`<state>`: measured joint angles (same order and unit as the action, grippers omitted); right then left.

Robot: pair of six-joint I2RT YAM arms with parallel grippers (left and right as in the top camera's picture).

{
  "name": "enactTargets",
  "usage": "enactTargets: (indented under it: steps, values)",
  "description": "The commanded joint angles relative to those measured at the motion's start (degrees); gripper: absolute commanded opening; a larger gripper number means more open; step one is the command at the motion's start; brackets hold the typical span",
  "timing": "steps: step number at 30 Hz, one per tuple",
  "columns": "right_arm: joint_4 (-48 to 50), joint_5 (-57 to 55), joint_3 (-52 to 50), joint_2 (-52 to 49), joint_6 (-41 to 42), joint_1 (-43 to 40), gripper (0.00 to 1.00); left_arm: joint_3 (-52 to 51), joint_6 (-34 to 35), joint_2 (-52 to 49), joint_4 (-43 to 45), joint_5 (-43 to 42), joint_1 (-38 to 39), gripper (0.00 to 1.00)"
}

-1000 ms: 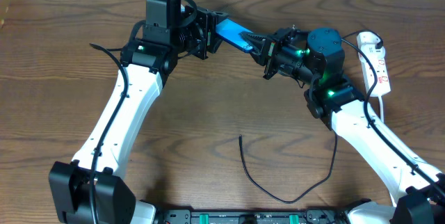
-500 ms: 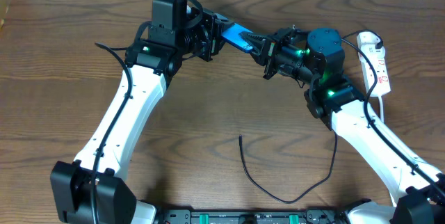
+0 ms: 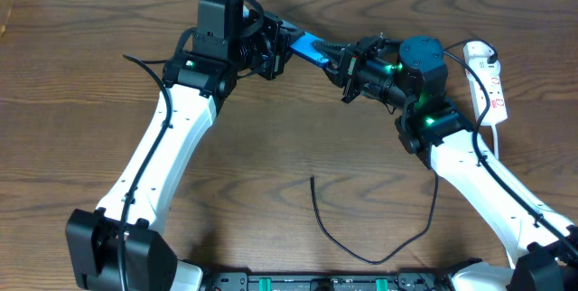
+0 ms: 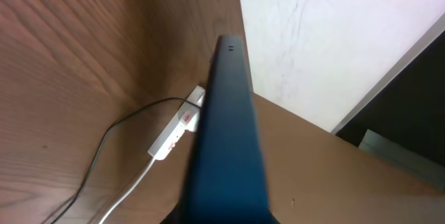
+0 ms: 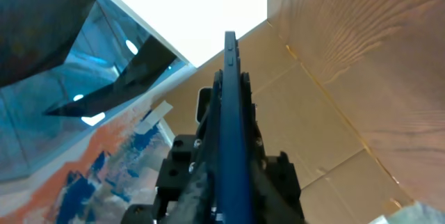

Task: Plug charger to phone and switch on socket
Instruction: 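Open the right gripper and withdraw it from the phone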

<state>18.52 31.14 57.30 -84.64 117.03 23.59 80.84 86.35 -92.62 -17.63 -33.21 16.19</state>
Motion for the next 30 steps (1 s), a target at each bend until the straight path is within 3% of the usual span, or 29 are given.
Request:
enactTargets:
  steps: [1, 5, 7, 8, 10, 11, 19, 23, 25, 30]
  values:
    - [0.5, -0.1, 1.4, 0.7, -1.0, 0.5, 0.2, 0.1, -0.2, 0.5, 0.2, -0.2, -0.1, 0.07]
    - [0.6, -0.1, 1.4, 0.7, -1.0, 0.5, 0.4, 0.1, -0.2, 0.5, 0.2, -0.2, -0.1, 0.08]
    - [0.8, -0.1, 1.4, 0.7, -3.0, 0.5, 0.59, 0.1, -0.2, 0.5, 0.2, -0.2, -0.2, 0.07]
    - [1.7, -0.4, 1.4, 0.7, -8.2, 0.3, 0.79, 0.1, -0.3, 0.5, 0.2, -0.2, -0.5, 0.08]
    - [1.9, -0.3, 1.4, 0.7, -12.0, 0.1, 0.96, 0.1, -0.8, 0.5, 0.2, -0.2, -1.1, 0.07]
    - [1.9, -0.3, 1.4, 0.7, -13.6, 0.0, 0.99, 0.1, -1.0, 0.5, 0.2, -0.2, -1.6, 0.07]
    - [1.9, 5.2, 1.4, 0.7, -28.3, -2.7, 0.99, 0.1, -9.0, 0.5, 0.2, -6.0, -8.2, 0.07]
    - [1.9, 9.3, 1.4, 0.7, -38.8, -4.7, 0.99, 0.1, -16.3, 0.5, 0.2, -15.1, -13.3, 0.07]
    - [1.8, 11.7, 1.4, 0.7, -43.6, -5.6, 0.99, 0.1, -23.3, 0.5, 0.2, -21.2, -16.4, 0.08]
    - [0.7, 14.6, 1.4, 0.7, -49.5, -6.1, 0.99, 0.1, -34.5, 0.5, 0.2, -34.1, -21.9, 0.07]
